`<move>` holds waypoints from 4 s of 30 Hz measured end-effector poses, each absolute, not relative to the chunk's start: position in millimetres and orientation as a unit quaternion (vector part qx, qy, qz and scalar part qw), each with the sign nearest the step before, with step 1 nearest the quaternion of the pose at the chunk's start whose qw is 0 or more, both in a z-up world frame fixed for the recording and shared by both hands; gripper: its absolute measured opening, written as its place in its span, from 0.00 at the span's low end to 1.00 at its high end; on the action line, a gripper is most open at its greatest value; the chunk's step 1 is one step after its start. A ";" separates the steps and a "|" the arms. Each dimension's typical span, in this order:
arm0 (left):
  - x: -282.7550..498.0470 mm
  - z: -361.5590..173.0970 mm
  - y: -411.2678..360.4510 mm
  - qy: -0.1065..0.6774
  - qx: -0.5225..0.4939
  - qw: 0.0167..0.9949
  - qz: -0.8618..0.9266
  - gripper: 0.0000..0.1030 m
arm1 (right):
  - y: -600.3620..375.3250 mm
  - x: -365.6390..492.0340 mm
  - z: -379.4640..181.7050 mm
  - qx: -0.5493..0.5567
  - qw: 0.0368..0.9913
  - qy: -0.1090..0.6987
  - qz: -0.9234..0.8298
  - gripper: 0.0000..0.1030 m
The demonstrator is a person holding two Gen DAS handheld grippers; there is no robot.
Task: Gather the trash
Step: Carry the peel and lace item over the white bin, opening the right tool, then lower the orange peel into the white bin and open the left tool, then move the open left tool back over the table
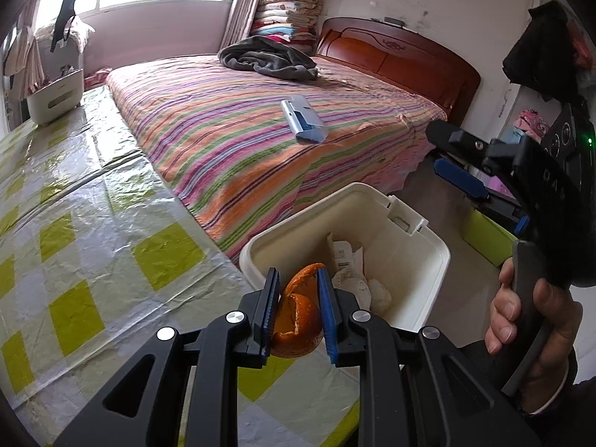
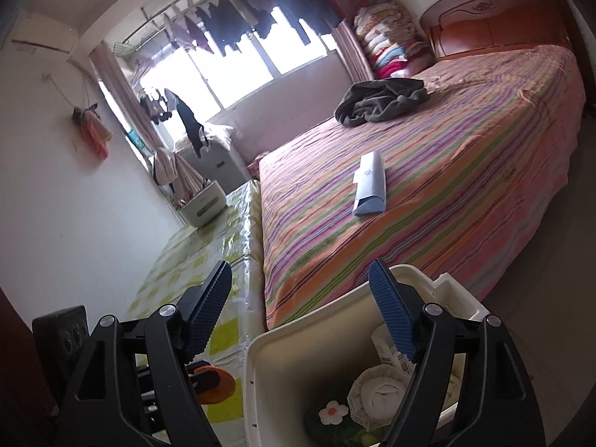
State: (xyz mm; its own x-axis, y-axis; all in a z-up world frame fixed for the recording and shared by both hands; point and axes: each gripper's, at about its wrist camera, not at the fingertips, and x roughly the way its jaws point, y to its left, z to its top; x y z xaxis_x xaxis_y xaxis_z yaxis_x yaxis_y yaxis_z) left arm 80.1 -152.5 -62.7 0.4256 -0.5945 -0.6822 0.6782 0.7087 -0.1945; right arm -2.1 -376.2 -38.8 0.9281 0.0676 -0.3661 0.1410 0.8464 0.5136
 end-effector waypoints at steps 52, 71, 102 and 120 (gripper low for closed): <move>88.7 -73.9 -201.8 0.395 0.058 0.818 -0.414 0.20 | -405.0 -19.8 -44.1 0.318 0.936 0.147 -0.034 0.73; 122.1 -91.9 -253.1 0.448 0.054 0.798 -0.399 0.24 | -436.3 -29.0 -53.0 0.367 0.919 0.137 -0.034 0.73; 215.4 -94.2 -147.7 0.455 -0.017 0.866 -0.207 0.70 | -442.4 -26.9 -55.8 0.375 0.915 0.139 -0.057 0.74; 229.0 -101.8 -106.7 0.437 -0.036 0.891 -0.119 0.70 | -438.8 -21.0 -60.6 0.378 0.913 0.149 -0.047 0.74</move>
